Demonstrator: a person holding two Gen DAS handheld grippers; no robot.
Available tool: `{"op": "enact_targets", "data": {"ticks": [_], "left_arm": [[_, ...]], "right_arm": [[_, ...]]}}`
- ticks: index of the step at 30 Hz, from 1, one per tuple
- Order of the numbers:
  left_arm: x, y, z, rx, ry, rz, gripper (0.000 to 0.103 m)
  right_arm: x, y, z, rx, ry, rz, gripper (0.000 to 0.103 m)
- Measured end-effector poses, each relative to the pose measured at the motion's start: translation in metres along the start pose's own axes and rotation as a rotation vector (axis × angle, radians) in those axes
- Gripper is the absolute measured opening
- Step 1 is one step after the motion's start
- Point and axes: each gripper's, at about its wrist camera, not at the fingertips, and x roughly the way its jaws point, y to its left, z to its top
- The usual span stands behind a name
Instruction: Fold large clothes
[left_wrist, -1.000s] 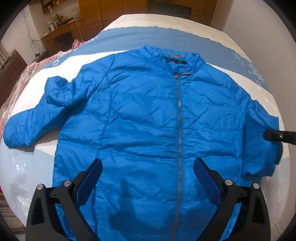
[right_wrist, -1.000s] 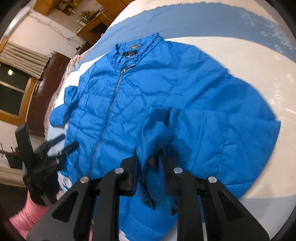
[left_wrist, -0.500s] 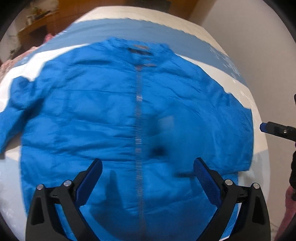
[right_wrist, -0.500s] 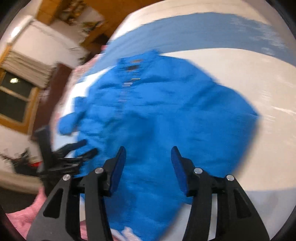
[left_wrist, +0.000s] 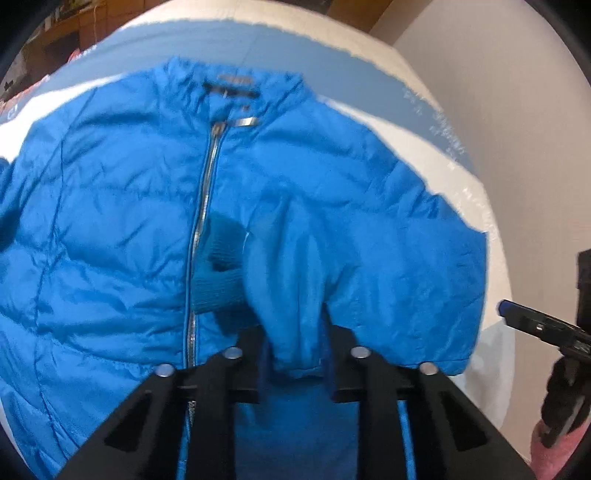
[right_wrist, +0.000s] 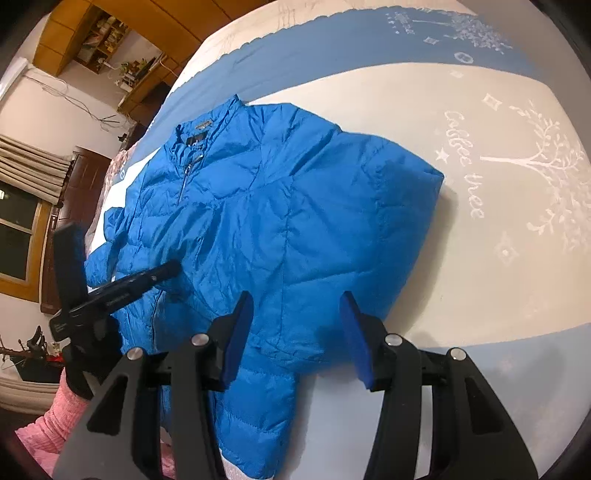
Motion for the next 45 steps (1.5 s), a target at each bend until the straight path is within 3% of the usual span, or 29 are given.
{"op": "enact_targets", "data": {"ticks": [6, 10, 12, 16, 19, 23, 29, 33, 34, 36, 37, 40, 42, 45], "left_arm": [[-0.048, 0.035, 0.016, -0.044, -0.121, 0.045, 0.018], [-0.072, 0.071, 0.028, -0.065, -0.185, 0.195, 0.018], [-0.077, 0.093, 0.035, -0.088, -0.182, 0.249, 0.018], [-0.059, 0.117, 0.042, -0.096, -0.124, 0.282, 0.018], [-0.029, 0.125, 0.044, -0.088, -0.070, 0.329, 0.022], [-0.002, 0.144, 0.037, -0.108, -0.028, 0.318, 0.032], [0.005, 0.138, 0.035, -0.058, -0.047, 0.335, 0.035], [-0.005, 0.145, 0.038, -0.105, -0.032, 0.297, 0.036], [-0.014, 0.147, 0.037, -0.124, -0.034, 0.290, 0.039], [-0.042, 0.151, 0.035, -0.153, -0.078, 0.291, 0.046], [-0.057, 0.149, 0.035, -0.157, -0.111, 0.305, 0.051], [-0.081, 0.139, 0.045, -0.150, -0.180, 0.288, 0.051], [-0.075, 0.120, 0.057, -0.114, -0.185, 0.248, 0.051], [-0.041, 0.103, 0.071, -0.065, -0.129, 0.269, 0.051]], "right_arm": [[0.006, 0.012, 0.010, -0.033, -0.001, 0.022, 0.044], [0.019, 0.028, 0.019, -0.061, 0.008, 0.050, 0.044], [0.031, 0.035, 0.024, -0.070, 0.021, 0.054, 0.044], [0.058, 0.044, 0.031, -0.061, 0.057, 0.069, 0.042], [0.079, 0.045, 0.033, -0.048, 0.093, 0.005, 0.039], [0.102, 0.029, 0.031, 0.009, 0.137, -0.051, 0.021], [0.111, 0.020, 0.031, 0.039, 0.144, -0.053, 0.014], [0.100, 0.029, 0.029, 0.016, 0.140, -0.100, 0.016], [0.089, 0.035, 0.028, 0.004, 0.120, -0.127, 0.023], [0.061, 0.045, 0.028, -0.039, 0.052, -0.170, 0.033], [0.052, 0.049, 0.030, -0.053, 0.030, -0.176, 0.034], [0.040, 0.061, 0.047, -0.079, -0.004, -0.133, 0.034], [0.049, 0.069, 0.062, -0.090, -0.007, -0.152, 0.034], [0.075, 0.071, 0.085, -0.092, 0.015, -0.179, 0.034]]}}
